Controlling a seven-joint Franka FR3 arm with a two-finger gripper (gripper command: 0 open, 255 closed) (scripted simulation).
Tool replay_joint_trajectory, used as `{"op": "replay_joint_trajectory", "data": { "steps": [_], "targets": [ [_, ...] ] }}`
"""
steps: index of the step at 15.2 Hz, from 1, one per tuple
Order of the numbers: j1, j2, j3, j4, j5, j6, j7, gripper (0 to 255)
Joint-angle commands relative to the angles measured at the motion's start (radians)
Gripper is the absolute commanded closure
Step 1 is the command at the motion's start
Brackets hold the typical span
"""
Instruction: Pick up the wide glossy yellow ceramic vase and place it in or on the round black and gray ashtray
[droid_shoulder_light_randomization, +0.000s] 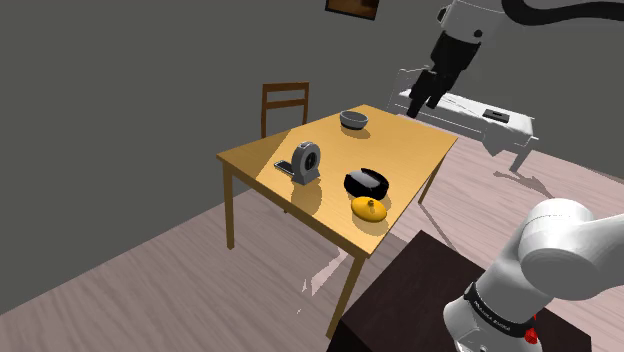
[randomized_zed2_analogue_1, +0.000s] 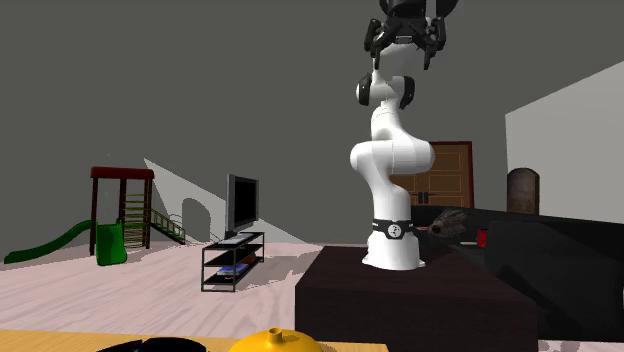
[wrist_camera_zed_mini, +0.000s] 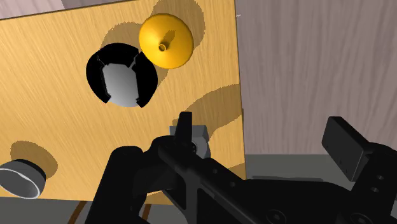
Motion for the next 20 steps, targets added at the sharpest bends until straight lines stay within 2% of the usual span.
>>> {"op": "replay_joint_trajectory", "data": {
  "steps": [1, 10, 20],
  "targets": [
    [0.000, 0.000, 0.000, 0.000, 0.000, 0.000, 0.000, 0],
    [-0.038, 0.121, -0.108, -0.167, -0.043, 0.265, -0.070, 0],
    [-0.073, 0.390, -0.231, -0.238, -0.068, 0.578, -0.158, 0]
  ]
}}
